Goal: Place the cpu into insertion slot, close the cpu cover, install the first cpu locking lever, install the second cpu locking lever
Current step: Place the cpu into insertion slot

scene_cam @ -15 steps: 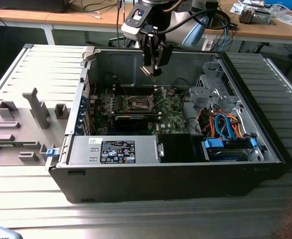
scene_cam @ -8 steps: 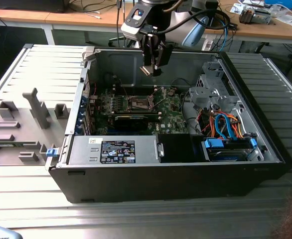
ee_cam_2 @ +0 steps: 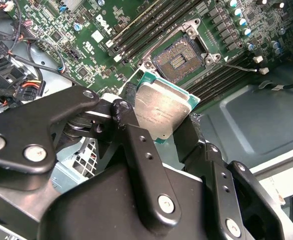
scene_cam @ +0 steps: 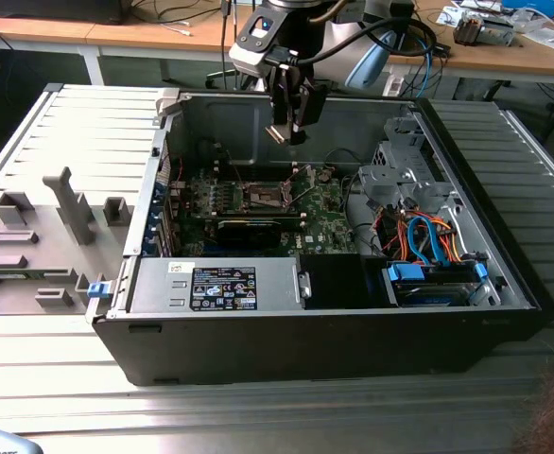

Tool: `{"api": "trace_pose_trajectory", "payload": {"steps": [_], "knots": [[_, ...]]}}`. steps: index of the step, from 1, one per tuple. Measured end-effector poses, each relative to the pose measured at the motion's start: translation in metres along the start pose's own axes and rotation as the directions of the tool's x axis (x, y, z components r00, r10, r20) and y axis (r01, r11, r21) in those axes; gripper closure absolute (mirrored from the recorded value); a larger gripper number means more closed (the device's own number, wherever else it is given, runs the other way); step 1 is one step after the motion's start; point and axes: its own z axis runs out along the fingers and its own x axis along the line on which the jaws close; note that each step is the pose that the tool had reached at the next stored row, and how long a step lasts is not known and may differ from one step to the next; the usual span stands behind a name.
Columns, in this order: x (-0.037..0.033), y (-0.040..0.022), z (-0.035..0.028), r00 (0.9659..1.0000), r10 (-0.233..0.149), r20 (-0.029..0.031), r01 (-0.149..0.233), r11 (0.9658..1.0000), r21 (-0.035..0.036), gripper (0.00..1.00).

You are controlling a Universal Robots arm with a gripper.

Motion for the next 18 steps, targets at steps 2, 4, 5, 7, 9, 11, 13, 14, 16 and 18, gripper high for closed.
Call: {"api": "trace_pose_trajectory", "payload": {"steps": [2, 4, 5, 7, 9, 11, 13, 14, 16, 18], "knots": [[0.0000, 0.0000, 0.0000, 1.0000, 0.002, 0.0001, -0.002, 1.0000, 0.0000, 0.45], [0.0000, 0.0000, 0.0000, 1.0000, 0.004, 0.0001, -0.004, 1.0000, 0.0001, 0.45], [0.0000, 0.0000, 0.0000, 1.0000, 0.005, 0.0001, -0.005, 1.0000, 0.0002, 0.45], [0.0000, 0.0000, 0.0000, 1.0000, 0.007, 0.0002, -0.007, 1.0000, 0.0003, 0.45], [0.0000, 0.0000, 0.0000, 1.0000, 0.009, 0.0002, -0.009, 1.0000, 0.0004, 0.45], [0.0000, 0.0000, 0.0000, 0.9999, 0.010, 0.0003, -0.010, 0.9999, 0.0004, 0.45], [0.0000, 0.0000, 0.0000, 0.9999, 0.012, 0.0003, -0.012, 0.9999, 0.0005, 0.45], [0.0000, 0.0000, 0.0000, 0.9999, 0.012, 0.0004, -0.012, 0.9999, 0.0006, 0.45], [0.0000, 0.0000, 0.0000, 0.9999, 0.014, 0.0004, -0.014, 0.9999, 0.0007, 0.45], [0.0000, 0.0000, 0.0000, 0.9999, 0.014, 0.0003, -0.014, 0.9999, 0.0006, 0.45]]}}
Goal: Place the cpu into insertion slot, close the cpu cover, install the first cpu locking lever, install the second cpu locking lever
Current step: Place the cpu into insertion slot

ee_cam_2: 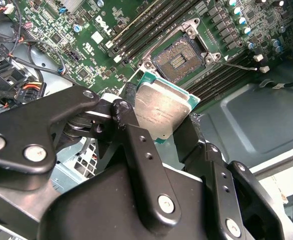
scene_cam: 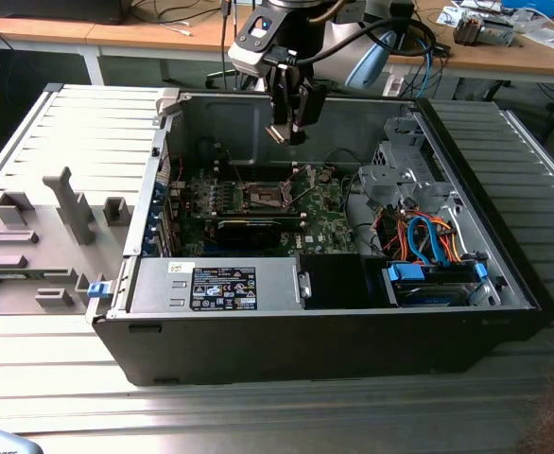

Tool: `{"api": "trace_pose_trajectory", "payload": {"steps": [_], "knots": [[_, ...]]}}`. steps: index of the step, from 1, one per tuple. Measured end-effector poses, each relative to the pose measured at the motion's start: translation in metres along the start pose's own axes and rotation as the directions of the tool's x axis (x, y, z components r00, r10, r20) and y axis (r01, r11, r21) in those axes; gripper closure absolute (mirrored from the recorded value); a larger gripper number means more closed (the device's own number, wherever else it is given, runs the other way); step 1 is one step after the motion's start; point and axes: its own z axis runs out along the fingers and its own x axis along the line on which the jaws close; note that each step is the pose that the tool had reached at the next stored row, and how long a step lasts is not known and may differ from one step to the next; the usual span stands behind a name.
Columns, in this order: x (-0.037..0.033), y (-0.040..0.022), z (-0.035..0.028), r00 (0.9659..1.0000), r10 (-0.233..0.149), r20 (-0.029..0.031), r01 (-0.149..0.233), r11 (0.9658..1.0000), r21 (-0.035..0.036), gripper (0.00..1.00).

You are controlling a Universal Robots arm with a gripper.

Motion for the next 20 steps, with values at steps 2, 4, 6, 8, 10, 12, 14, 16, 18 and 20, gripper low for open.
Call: {"api": "trace_pose_trajectory", "payload": {"steps": [2, 4, 6, 8, 10, 12, 14, 16, 18, 20], "knots": [[0.0000, 0.0001, 0.0001, 1.0000, 0.000, -0.0007, 0.000, 1.0000, -0.0004, 0.45], [0.0000, 0.0000, 0.0000, 1.0000, 0.000, -0.0017, 0.000, 1.0000, -0.0007, 0.45], [0.0000, 0.0000, 0.0000, 1.0000, 0.001, -0.0036, -0.001, 1.0000, -0.0015, 0.45], [0.0000, 0.0000, 0.0000, 1.0000, 0.001, -0.0045, -0.001, 1.0000, -0.0019, 0.45], [0.0000, 0.0000, 0.0000, 1.0000, 0.001, -0.0055, -0.001, 1.0000, -0.0022, 0.45], [0.0000, 0.0000, 0.0000, 1.0000, 0.001, -0.0055, -0.001, 1.0000, -0.0023, 0.45], [0.0000, 0.0000, 0.0000, 1.0000, 0.001, -0.0055, -0.001, 1.0000, -0.0022, 0.45], [0.0000, 0.0000, 0.0000, 1.0000, 0.001, -0.0055, -0.001, 1.0000, -0.0022, 0.45], [0.0000, -0.0001, 0.0000, 1.0000, 0.001, -0.0055, -0.001, 1.0000, -0.0022, 0.45], [0.0000, -0.0002, 0.0000, 1.0000, 0.001, -0.0055, -0.001, 1.0000, -0.0022, 0.45]]}}
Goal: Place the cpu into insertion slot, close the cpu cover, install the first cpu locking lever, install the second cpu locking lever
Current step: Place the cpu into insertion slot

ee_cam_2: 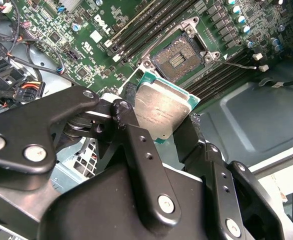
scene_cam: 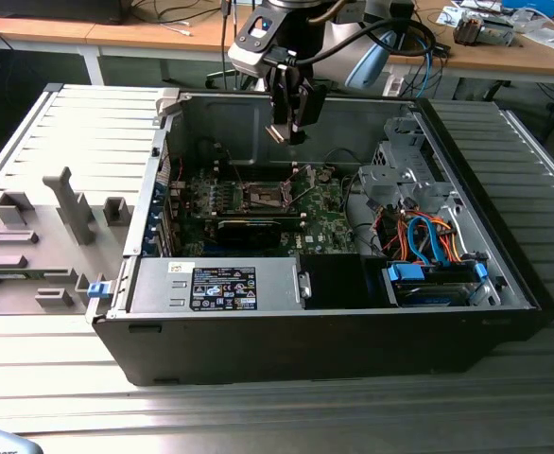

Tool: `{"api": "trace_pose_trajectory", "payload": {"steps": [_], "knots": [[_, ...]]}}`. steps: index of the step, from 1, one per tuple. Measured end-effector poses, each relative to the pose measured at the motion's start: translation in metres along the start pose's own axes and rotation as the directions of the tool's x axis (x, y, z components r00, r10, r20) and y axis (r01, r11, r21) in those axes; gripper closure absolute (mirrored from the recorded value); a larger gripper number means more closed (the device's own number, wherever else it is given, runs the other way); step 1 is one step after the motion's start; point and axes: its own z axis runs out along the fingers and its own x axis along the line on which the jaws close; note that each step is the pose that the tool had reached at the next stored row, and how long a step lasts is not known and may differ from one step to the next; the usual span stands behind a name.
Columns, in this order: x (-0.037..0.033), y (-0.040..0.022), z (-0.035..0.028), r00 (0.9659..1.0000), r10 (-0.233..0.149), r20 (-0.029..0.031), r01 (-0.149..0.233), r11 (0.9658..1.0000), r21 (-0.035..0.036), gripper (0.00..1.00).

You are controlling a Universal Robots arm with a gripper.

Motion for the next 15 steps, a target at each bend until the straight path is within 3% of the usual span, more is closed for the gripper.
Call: {"api": "trace_pose_trajectory", "payload": {"steps": [15], "knots": [[0.0000, -0.0001, 0.0000, 0.9997, 0.024, 0.0007, -0.024, 0.9997, 0.0010, 0.45]]}}
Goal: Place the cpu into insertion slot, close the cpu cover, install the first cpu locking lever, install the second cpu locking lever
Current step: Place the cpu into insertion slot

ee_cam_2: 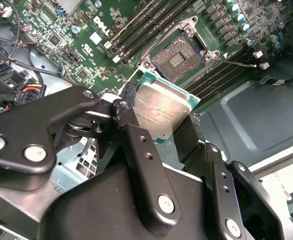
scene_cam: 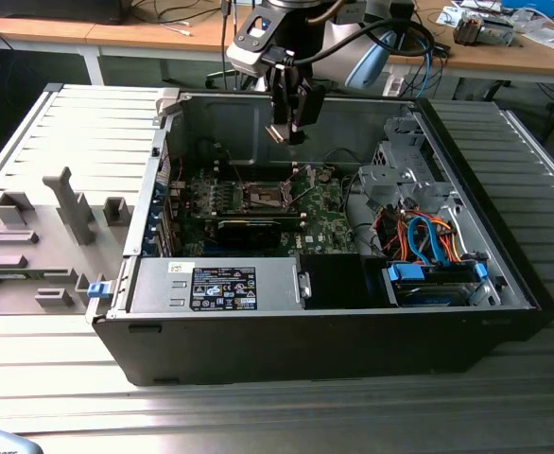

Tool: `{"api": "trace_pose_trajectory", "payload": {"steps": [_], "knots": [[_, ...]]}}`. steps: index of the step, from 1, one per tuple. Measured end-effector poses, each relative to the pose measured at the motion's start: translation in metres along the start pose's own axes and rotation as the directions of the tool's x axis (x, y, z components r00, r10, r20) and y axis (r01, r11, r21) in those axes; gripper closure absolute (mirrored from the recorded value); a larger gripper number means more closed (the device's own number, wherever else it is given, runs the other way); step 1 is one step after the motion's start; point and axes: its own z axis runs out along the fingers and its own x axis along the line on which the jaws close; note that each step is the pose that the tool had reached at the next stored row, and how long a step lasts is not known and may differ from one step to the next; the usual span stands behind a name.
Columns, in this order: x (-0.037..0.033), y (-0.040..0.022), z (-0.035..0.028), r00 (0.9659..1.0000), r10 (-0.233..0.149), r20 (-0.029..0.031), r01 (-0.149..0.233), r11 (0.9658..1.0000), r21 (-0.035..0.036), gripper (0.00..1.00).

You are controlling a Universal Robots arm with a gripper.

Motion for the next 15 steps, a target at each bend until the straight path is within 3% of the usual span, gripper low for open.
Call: {"api": "trace_pose_trajectory", "payload": {"steps": [15], "knots": [[0.0000, 0.0000, 0.0000, 1.0000, 0.009, 0.0002, -0.009, 1.0000, 0.0004, 0.45]]}}
